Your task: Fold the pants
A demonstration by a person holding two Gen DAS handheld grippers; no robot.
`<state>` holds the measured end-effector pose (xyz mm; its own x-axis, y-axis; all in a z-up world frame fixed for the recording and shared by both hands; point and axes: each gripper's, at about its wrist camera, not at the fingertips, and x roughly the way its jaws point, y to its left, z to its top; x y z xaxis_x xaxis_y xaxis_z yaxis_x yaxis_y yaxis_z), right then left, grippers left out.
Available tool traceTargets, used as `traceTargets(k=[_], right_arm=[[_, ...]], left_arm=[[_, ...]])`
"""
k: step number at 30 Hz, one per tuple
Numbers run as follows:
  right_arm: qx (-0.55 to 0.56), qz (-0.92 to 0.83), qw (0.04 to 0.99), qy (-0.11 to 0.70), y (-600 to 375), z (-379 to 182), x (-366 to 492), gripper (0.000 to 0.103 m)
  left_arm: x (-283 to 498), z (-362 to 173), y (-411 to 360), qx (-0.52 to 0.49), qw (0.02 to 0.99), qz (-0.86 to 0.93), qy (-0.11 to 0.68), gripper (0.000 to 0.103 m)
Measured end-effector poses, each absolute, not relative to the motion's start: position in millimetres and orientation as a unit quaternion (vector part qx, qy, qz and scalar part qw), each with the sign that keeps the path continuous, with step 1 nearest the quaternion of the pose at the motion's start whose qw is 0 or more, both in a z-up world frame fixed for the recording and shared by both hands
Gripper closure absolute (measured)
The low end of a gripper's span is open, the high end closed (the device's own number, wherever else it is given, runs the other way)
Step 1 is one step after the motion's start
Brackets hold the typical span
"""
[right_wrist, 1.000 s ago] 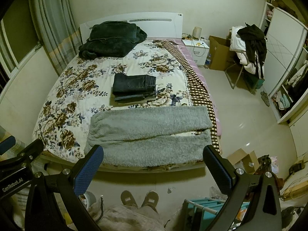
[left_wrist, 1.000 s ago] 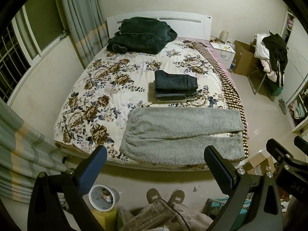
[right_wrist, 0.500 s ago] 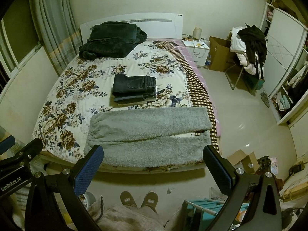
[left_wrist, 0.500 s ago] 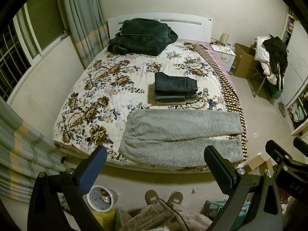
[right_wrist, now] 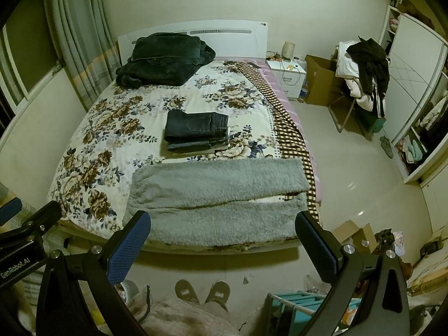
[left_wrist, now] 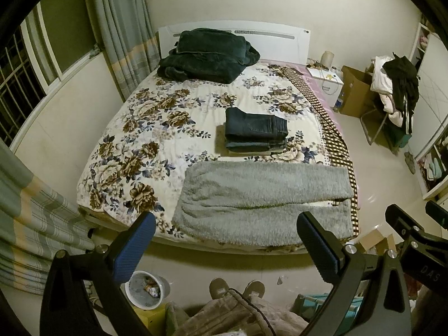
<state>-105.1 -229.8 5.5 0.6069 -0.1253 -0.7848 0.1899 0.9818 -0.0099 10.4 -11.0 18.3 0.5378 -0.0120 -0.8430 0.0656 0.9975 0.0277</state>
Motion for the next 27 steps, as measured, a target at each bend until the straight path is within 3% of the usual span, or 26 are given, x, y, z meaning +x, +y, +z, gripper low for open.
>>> traceTargets(k=[27], right_arm=[[0.039, -0.087, 0.896, 0.434, -226.1, 15.8, -99.0, 0.0]], left_arm=[[16.6, 24.2, -14.3, 0.025, 0.878, -0.025, 0.477, 0.0]])
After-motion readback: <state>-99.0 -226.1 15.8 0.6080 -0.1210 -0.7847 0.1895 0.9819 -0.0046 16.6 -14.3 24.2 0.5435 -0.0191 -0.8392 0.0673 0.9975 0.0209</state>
